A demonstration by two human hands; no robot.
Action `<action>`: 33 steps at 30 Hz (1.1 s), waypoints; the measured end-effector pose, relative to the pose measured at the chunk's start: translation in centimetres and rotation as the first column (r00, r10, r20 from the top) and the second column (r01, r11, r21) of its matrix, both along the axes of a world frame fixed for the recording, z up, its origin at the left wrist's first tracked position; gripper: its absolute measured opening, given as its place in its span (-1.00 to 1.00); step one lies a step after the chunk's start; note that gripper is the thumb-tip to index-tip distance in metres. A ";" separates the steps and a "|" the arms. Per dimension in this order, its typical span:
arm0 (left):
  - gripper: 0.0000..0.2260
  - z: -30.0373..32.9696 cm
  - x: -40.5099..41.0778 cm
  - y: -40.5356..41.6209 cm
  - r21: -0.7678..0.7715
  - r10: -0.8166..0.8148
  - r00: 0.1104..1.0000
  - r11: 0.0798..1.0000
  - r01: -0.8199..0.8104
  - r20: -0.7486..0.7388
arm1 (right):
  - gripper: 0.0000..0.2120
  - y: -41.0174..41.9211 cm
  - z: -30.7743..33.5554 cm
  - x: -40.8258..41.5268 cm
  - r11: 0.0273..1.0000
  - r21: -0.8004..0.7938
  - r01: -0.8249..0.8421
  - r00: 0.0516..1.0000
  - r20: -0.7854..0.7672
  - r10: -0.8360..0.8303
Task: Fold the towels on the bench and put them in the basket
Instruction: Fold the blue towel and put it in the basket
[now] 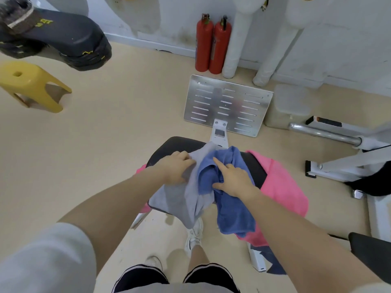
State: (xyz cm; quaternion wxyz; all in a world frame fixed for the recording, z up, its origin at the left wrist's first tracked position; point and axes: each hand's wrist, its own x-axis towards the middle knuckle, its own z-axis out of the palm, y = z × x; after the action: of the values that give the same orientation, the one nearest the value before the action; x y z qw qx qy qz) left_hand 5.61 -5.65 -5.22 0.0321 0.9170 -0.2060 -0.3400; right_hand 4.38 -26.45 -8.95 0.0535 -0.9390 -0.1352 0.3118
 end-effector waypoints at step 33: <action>-0.79 20.2 -9.5 31.6 -0.911 0.676 0.611 -0.309 -0.273 -0.412 | -0.64 37.5 21.6 -3.1 0.470 0.677 -0.566 0.644 0.719 -0.261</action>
State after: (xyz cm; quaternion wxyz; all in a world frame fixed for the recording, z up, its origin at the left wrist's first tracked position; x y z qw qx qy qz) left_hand -3.89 25.99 15.01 0.7659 0.6353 0.0243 0.0957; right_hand 1.26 11.02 12.61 0.4272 -0.7941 -0.3762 -0.2129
